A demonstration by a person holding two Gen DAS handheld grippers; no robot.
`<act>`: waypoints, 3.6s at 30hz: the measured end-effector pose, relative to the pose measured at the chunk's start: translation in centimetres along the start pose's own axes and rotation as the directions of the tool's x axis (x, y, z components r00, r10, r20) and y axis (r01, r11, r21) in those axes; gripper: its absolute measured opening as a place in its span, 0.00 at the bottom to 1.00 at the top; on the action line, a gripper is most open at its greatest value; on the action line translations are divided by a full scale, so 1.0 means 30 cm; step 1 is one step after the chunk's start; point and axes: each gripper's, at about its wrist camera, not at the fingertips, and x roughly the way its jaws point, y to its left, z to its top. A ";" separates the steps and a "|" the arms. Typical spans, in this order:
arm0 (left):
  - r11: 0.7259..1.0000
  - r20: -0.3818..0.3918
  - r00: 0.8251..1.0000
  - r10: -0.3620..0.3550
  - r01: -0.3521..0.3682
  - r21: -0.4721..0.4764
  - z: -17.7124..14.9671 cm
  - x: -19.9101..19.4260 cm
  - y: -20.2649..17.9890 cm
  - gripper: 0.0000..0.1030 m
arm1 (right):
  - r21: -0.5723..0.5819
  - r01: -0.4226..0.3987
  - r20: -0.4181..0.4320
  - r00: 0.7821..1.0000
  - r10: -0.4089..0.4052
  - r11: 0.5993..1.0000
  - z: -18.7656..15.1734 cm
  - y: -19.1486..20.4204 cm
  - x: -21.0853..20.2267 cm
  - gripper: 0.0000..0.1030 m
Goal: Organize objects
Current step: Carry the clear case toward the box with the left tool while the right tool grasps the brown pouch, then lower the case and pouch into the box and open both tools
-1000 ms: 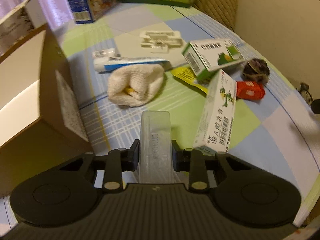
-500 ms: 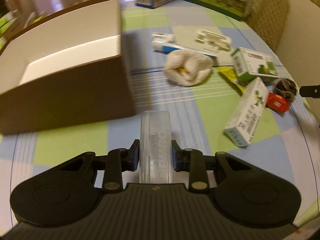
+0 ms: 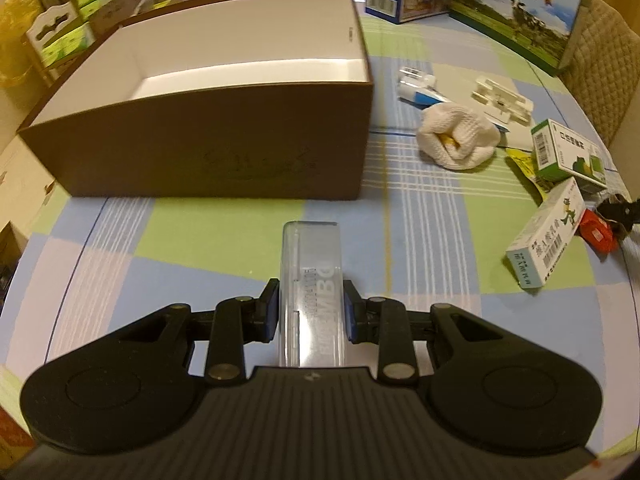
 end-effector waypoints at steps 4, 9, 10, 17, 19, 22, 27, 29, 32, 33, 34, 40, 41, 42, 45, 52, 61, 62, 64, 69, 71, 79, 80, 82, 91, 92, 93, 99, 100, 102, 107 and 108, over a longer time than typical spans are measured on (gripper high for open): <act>1.000 0.000 1.000 0.012 -0.012 -0.013 -0.018 -0.023 -0.004 0.25 | -0.007 -0.011 0.020 1.000 0.011 1.000 -0.006 -0.007 -0.032 0.24; 1.000 0.010 1.000 0.016 -0.016 -0.024 -0.029 -0.058 -0.008 0.25 | -0.014 -0.014 0.061 0.998 0.015 1.000 -0.006 -0.012 -0.096 0.22; 1.000 0.013 1.000 0.016 -0.015 -0.025 -0.030 -0.066 -0.008 0.25 | -0.011 -0.018 0.069 0.997 0.018 1.000 -0.007 -0.013 -0.111 0.22; 1.000 0.030 1.000 -0.003 0.004 -0.016 -0.021 -0.108 -0.004 0.25 | 0.027 -0.067 0.109 0.992 0.064 0.997 -0.029 0.032 -0.231 0.22; 1.000 0.039 0.999 -0.014 0.014 -0.009 -0.013 -0.124 0.002 0.25 | 0.022 -0.098 0.112 0.989 0.095 0.995 -0.042 0.074 -0.257 0.22; 0.999 0.055 0.998 -0.035 0.035 0.004 0.002 -0.150 0.019 0.25 | 0.006 -0.138 0.110 0.984 0.137 0.990 -0.057 0.157 -0.283 0.22; 0.997 0.085 0.993 -0.077 0.075 0.029 0.045 -0.195 0.076 0.25 | -0.027 -0.219 0.097 0.971 0.221 0.975 -0.062 0.353 -0.300 0.22; 0.996 0.098 0.991 -0.090 0.087 0.036 0.066 -0.212 0.107 0.25 | -0.050 -0.253 0.091 0.962 0.257 0.966 -0.058 0.446 -0.300 0.22; 0.994 0.121 0.987 -0.107 0.102 0.041 0.101 -0.238 0.168 0.25 | -0.087 -0.293 0.081 0.951 0.300 0.952 -0.046 0.582 -0.291 0.22; 0.993 0.128 0.985 -0.112 0.108 0.040 0.113 -0.246 0.191 0.25 | -0.096 -0.305 0.079 0.946 0.313 0.947 -0.039 0.626 -0.286 0.22; 0.993 0.135 0.984 -0.117 0.113 0.040 0.125 -0.253 0.218 0.25 | -0.102 -0.317 0.078 0.943 0.325 0.943 -0.032 0.663 -0.279 0.22; 0.991 0.179 0.975 -0.131 0.126 0.042 0.191 -0.276 0.367 0.25 | -0.158 -0.362 0.088 0.921 0.379 0.918 0.042 0.882 -0.238 0.22; 0.991 0.186 0.973 -0.134 0.129 0.041 0.201 -0.277 0.390 0.25 | -0.167 -0.362 0.095 0.920 0.381 0.917 0.059 0.915 -0.229 0.22; 0.991 0.194 0.972 -0.134 0.129 0.040 0.216 -0.274 0.417 0.25 | -0.173 -0.359 0.101 0.920 0.379 0.917 0.075 0.941 -0.220 0.22; 0.991 0.214 0.968 -0.132 0.125 0.042 0.255 -0.260 0.487 0.25 | -0.189 -0.346 0.124 0.920 0.372 0.919 0.127 1.018 -0.197 0.22; 0.994 0.234 0.967 -0.105 0.098 0.040 0.360 -0.195 0.620 0.25 | -0.217 -0.278 0.154 0.937 0.314 0.936 0.229 1.148 -0.115 0.22; 0.997 0.213 0.975 -0.060 0.050 0.053 0.501 -0.046 0.716 0.25 | -0.187 -0.202 0.141 0.963 0.230 0.961 0.307 1.191 0.020 0.22; 0.997 0.208 0.976 -0.059 0.048 0.056 0.512 -0.026 0.720 0.25 | -0.182 -0.191 0.134 0.967 0.216 0.965 0.313 1.189 0.041 0.22; 0.997 0.191 0.980 -0.054 0.042 0.063 0.533 0.019 0.726 0.25 | -0.176 -0.166 0.121 0.975 0.188 0.970 0.318 1.188 0.071 0.22; 0.995 0.132 0.990 -0.052 0.041 0.088 0.564 0.136 0.728 0.25 | -0.172 -0.121 0.080 0.987 0.137 0.978 0.324 1.182 0.145 0.22; 0.995 0.108 0.993 -0.052 0.041 0.095 0.566 0.178 0.726 0.25 | -0.174 -0.110 0.067 0.990 0.123 0.979 0.321 1.181 0.166 0.22; 0.992 0.033 0.998 -0.060 0.056 0.113 0.561 0.290 0.728 0.26 | -0.184 -0.068 0.038 0.996 0.076 0.981 0.321 1.185 0.225 0.22; 0.992 0.026 0.998 -0.065 0.062 0.113 0.561 0.297 0.730 0.26 | -0.184 -0.064 0.040 0.997 0.073 0.981 0.324 1.185 0.227 0.23; 0.991 0.017 0.997 -0.073 0.071 0.113 0.559 0.310 0.736 0.26 | -0.180 -0.071 0.048 0.996 0.081 0.981 0.328 1.185 0.229 0.25; 0.988 0.036 0.996 -0.078 0.073 0.138 0.560 0.294 0.743 0.51 | -0.220 -0.043 0.053 0.997 0.056 0.975 0.333 1.209 0.229 0.41; 0.988 0.036 0.996 -0.082 0.076 0.136 0.559 0.289 0.746 0.52 | -0.221 -0.042 0.051 0.997 0.055 0.974 0.334 1.209 0.232 0.43; 0.988 0.035 0.996 -0.082 0.077 0.131 0.558 0.284 0.751 0.54 | -0.220 -0.042 0.050 0.997 0.054 0.975 0.334 1.207 0.233 0.45; 0.988 0.045 0.995 -0.091 0.085 0.125 0.547 0.250 0.769 0.60 | -0.214 -0.038 0.076 0.996 0.055 0.976 0.335 1.201 0.212 0.62; 0.988 0.049 0.994 -0.094 0.087 0.125 0.544 0.240 0.770 0.62 | -0.212 -0.042 0.077 0.995 0.060 0.976 0.334 1.200 0.205 0.63; 0.988 0.053 0.994 -0.099 0.092 0.122 0.539 0.225 0.774 0.65 | -0.209 -0.050 0.081 0.994 0.069 0.977 0.327 1.198 0.189 0.63; 0.987 0.064 0.990 -0.124 0.116 0.107 0.523 0.170 0.770 0.71 | -0.192 -0.061 0.098 0.992 0.081 0.979 0.296 1.194 0.132 0.64; 0.987 0.067 0.989 -0.130 0.122 0.105 0.519 0.158 0.769 0.72 | -0.186 -0.065 0.102 0.991 0.085 0.980 0.291 1.192 0.119 0.64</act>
